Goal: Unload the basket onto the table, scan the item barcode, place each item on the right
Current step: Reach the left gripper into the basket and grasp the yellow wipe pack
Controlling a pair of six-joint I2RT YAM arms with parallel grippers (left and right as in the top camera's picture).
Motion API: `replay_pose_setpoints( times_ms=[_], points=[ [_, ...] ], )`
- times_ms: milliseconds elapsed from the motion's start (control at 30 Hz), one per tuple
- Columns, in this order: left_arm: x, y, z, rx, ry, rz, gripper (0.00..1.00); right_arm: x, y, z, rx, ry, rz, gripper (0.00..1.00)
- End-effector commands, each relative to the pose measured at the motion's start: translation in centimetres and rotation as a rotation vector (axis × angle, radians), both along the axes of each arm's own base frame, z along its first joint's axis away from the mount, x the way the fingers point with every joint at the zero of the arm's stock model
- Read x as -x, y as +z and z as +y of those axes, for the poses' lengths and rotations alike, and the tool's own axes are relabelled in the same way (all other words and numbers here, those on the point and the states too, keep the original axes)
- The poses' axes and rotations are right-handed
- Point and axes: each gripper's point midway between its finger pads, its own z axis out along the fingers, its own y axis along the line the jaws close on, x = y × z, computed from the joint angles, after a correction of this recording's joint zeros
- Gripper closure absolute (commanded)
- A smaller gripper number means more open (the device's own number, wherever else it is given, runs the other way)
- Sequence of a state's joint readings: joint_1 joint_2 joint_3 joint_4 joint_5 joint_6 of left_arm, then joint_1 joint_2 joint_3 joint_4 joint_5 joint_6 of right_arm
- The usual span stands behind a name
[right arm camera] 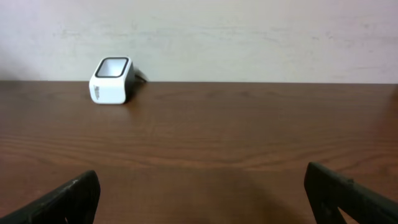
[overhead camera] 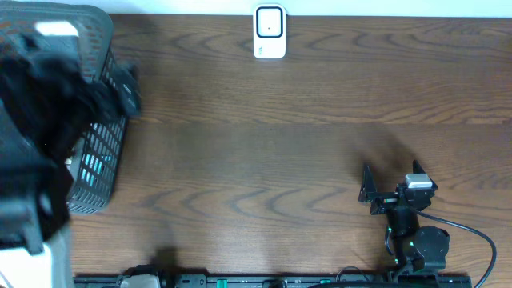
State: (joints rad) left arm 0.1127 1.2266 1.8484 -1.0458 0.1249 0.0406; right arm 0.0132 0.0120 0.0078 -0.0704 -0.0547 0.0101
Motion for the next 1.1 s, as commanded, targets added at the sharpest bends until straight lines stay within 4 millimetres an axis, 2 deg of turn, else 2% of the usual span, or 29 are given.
replay_pose_setpoints(
  times_ms=[0,67,167,333,500,733,967,1067],
  points=[
    [-0.9,1.7,7.0,-0.053,0.296,0.063,0.03,0.0,0.0,-0.5,0.008,-0.022,-0.002,0.01],
    [-1.1,0.9,9.9,-0.035,0.372,0.154,0.02,0.0,0.0,-0.5,0.008,-0.022,-0.002,0.01],
    [-2.4,0.2,13.1,-0.017,0.439,0.187,0.02,0.0,0.0,-0.5,0.008,-0.022,-0.002,0.01],
    [-3.6,-2.5,16.6,0.002,0.508,0.256,0.02,0.0,0.0,-0.5,0.008,-0.022,-0.002,0.01],
    [-2.8,-6.6,21.6,-0.091,0.683,0.424,0.02,0.0,0.0,-0.5,0.008,-0.022,-0.002,0.01],
    [-4.5,-15.7,22.9,-0.092,0.625,0.660,0.02,0.0,0.0,-0.5,0.008,-0.022,-0.002,0.01],
    [-5.6,-22.4,23.4,-0.099,0.569,0.771,0.02,0.0,0.0,-0.5,0.008,-0.022,-0.002,0.01],
    [-6.3,-25.1,22.3,-0.075,0.455,0.801,0.02,0.0,0.0,-0.5,0.008,-0.022,-0.002,0.01]
  ],
)
